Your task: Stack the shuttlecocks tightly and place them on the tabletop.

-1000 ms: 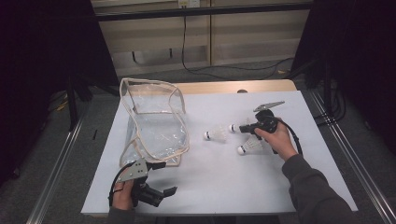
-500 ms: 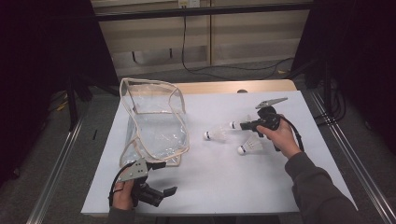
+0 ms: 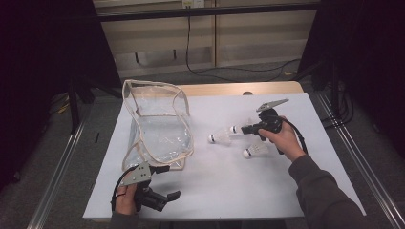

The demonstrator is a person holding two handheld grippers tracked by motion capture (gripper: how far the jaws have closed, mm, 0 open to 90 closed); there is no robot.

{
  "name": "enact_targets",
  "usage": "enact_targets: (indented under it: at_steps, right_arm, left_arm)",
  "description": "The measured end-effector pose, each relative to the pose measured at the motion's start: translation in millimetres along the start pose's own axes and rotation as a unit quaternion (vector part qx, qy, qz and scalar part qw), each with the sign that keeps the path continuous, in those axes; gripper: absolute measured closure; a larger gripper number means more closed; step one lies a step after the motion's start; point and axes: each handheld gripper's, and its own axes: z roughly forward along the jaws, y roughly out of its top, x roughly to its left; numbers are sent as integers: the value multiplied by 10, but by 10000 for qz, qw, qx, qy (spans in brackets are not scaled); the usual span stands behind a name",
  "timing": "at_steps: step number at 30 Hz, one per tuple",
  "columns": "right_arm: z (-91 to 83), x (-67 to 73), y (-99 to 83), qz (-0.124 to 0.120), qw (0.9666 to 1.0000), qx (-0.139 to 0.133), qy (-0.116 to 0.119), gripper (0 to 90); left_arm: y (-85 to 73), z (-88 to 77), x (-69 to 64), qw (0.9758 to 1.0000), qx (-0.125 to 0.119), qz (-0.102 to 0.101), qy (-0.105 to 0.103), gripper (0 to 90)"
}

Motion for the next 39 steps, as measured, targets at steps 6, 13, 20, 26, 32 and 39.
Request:
enact_targets:
  at_steps: [6, 13, 20, 26, 32, 39]
  right_arm:
    - [8, 59, 29, -101, 9999, 30, 61, 900]
    - [20, 98, 63, -168, 9998, 6, 119, 900]
    - [54, 119, 77, -217, 9996, 48, 151, 900]
    - [88, 144, 93, -284, 9994, 94, 181, 900]
    - [125, 166, 100, -311, 9992, 133, 198, 900]
    - [158, 164, 91, -294, 9991, 174, 257, 900]
  left_arm:
    - [0, 1, -2, 10000, -8, -8, -7, 41]
    - [0, 2, -2, 10000, -5, -8, -12, 41]
    - [-1, 4, -5, 10000, -9, -19, -16, 41]
    - [0, 2, -3, 10000, -11, -6, -13, 41]
    - [-1, 1, -3, 10000, -17, -13, -16, 41]
    - [-2, 3, -2, 10000, -11, -13, -21, 41]
